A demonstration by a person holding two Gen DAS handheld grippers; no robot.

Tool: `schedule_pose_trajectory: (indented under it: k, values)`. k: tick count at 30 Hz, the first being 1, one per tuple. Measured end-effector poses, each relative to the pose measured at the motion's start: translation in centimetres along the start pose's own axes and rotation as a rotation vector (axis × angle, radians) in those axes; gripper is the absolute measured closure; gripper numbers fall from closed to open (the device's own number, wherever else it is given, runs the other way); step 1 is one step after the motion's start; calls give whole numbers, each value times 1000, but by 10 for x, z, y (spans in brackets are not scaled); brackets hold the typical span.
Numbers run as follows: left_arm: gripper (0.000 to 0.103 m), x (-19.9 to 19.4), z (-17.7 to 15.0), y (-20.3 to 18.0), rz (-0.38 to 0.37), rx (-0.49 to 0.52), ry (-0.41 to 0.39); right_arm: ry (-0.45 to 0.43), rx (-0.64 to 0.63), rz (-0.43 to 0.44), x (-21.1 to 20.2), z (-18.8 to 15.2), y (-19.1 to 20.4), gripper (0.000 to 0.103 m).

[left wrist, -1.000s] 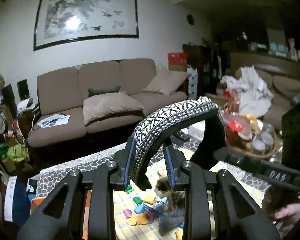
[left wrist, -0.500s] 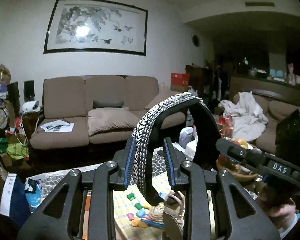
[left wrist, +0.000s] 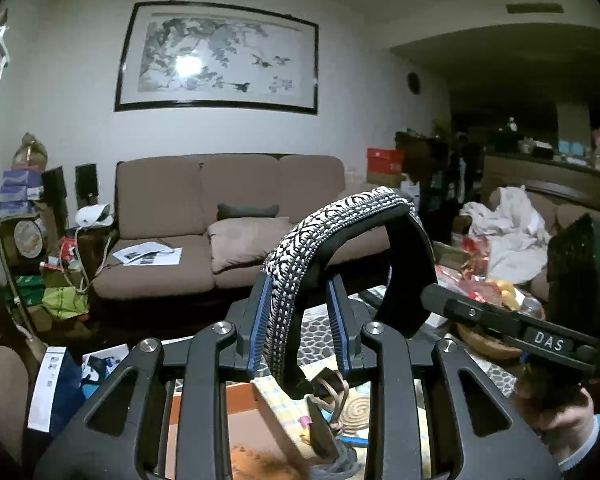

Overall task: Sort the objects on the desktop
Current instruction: 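Lift the headband with both tools and carry it toward the orange box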

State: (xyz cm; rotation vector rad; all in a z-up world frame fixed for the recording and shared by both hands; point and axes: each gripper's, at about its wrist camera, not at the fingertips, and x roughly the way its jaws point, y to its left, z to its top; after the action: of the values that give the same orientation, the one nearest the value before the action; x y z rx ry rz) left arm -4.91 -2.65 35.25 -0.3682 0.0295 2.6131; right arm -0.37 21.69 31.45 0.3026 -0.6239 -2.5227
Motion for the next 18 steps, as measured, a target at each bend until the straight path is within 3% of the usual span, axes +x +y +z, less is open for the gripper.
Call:
schedule_pose_trajectory:
  k: [6,18]
  values:
    - [77,-1,3,35,37,-51,-5,57,11,38,41,9,10,83]
    - [77,-11,8,97,107,-74,-23,80,-38,102,103,25,55,83]
